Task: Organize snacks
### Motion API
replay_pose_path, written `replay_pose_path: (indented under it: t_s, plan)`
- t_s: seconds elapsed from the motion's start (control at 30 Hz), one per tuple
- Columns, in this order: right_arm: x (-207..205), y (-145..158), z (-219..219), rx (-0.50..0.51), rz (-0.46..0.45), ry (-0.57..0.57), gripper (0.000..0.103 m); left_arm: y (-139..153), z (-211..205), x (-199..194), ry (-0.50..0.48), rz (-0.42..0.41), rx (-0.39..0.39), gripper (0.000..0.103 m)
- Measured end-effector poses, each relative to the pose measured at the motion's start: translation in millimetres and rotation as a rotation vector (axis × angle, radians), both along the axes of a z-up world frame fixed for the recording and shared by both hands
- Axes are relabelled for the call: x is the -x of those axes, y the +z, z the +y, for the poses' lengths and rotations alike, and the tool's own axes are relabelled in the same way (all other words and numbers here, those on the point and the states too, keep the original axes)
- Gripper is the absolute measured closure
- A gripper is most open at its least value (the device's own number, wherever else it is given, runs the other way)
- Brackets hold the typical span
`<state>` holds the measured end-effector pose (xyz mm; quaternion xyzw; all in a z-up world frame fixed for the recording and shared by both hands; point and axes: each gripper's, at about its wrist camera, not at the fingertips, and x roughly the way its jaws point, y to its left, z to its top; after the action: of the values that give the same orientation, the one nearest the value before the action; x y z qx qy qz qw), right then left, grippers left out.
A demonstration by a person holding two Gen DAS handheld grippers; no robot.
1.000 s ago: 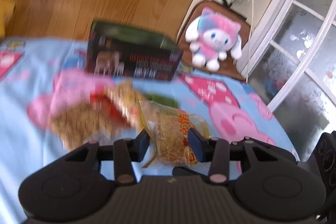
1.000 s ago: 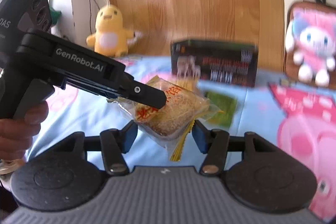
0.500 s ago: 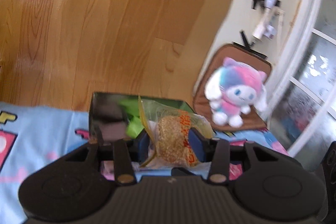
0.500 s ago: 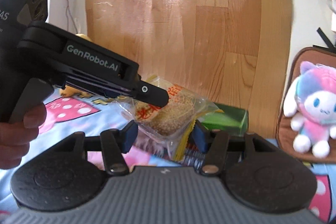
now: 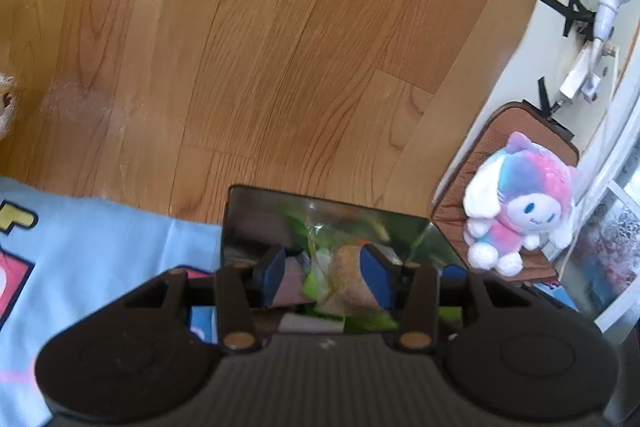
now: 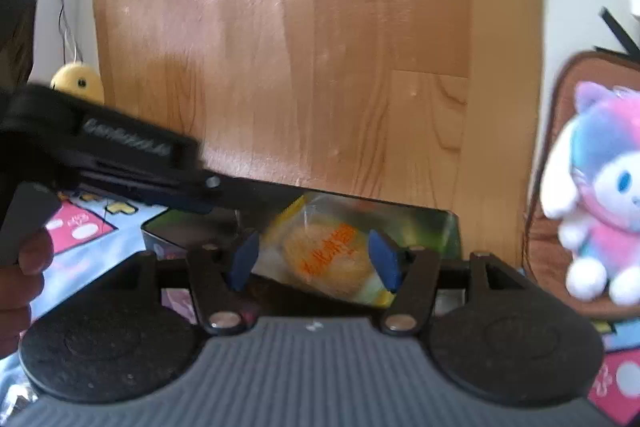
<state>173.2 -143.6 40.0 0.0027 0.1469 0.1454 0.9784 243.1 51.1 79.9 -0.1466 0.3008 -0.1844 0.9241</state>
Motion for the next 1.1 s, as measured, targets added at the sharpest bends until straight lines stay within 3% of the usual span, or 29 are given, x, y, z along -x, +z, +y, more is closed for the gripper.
replay_pose_path:
  t_s: [0.17,0.3,0.53,0.6,0.7,0.87,1.0,1.1]
  plan:
    - [34.2,-2.7,-17.5,-0.120,0.045,0.041,0.040,2.6,10.8,46.7,-0.037,-0.020,0.035,0.057]
    - [43.5,-17.5,-7.9,-0.174,0.173,0.128,0.040,-10.8,20.7,89.1,-0.037,-0.003,0.057,0.056]
    - [21.4,-40.4,12.1,-0.228,0.411,0.229,0.043,-43.0,41.5,138.5,-0.001,0.115,0.104,0.056]
    - [28.4,-36.8,17.3,-0.188,0.396,0.227,0.051,-49.5,45.6,147.0,0.002,0.137,0.105,0.056]
    - [49.9,-30.8,22.7,-0.143,0.371,0.248,0.055,-55.1,48.6,154.2,0.001,0.149,0.104,0.056]
    - [107.3,-38.4,20.1,-0.011,0.303,0.298,0.055,-58.7,47.6,162.7,-0.017,0.156,0.121,0.056]
    - [144.9,-47.9,14.7,0.020,0.288,0.393,0.054,-58.6,45.7,169.8,-0.041,0.153,0.128,0.056]
    - [158.9,-47.5,6.7,-0.001,0.256,0.353,0.048,-58.9,43.0,174.6,-0.057,0.159,0.128,0.056]
